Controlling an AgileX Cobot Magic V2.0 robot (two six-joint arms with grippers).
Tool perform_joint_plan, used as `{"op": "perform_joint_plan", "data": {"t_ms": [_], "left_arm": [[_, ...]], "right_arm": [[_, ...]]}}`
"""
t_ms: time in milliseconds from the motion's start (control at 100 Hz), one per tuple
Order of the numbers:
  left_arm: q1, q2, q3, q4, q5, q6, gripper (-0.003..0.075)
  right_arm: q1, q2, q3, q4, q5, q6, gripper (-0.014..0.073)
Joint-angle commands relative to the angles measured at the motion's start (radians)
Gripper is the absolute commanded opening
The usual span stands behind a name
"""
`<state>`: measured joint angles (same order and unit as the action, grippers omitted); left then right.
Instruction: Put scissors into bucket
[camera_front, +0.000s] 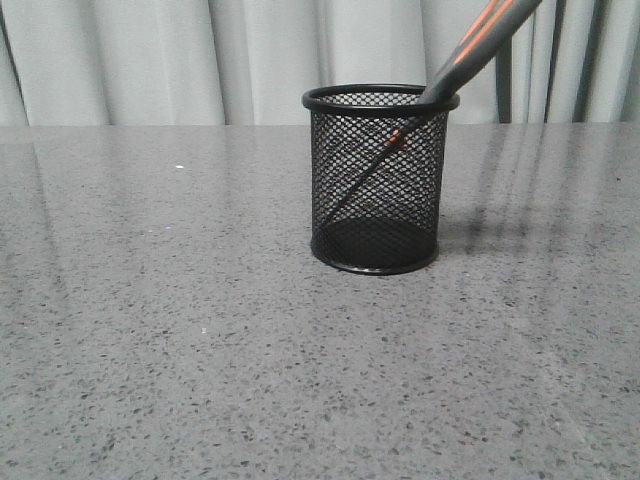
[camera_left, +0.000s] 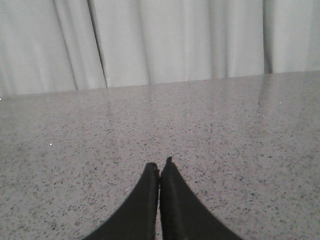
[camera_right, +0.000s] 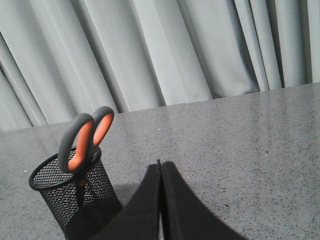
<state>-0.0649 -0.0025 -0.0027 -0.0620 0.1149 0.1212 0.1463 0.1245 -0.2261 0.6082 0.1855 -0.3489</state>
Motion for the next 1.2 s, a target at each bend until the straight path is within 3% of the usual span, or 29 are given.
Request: {"op": "perform_joint_plan", "data": {"t_ms": [0,1000,1190], "left_arm": [[0.008,-0.027,0.029,0.01,-0.062,-0.013,-0.0021],[0.008,-0.027,0.029,0.004,-0.065,-0.013,-0.0021],[0.008,-0.027,0.029,0.004,-0.065,-0.013,-0.0021]], "right_arm": [[-0.004,0.007,-0.026,0.007,-0.074,-0.003,-0.0071],[-0.004,0.007,-0.024,0.007,-0.078,-0.003,-0.0071],[-0.007,0.009,0.024,-0.235,-0.086,0.028,-0.0071]]}}
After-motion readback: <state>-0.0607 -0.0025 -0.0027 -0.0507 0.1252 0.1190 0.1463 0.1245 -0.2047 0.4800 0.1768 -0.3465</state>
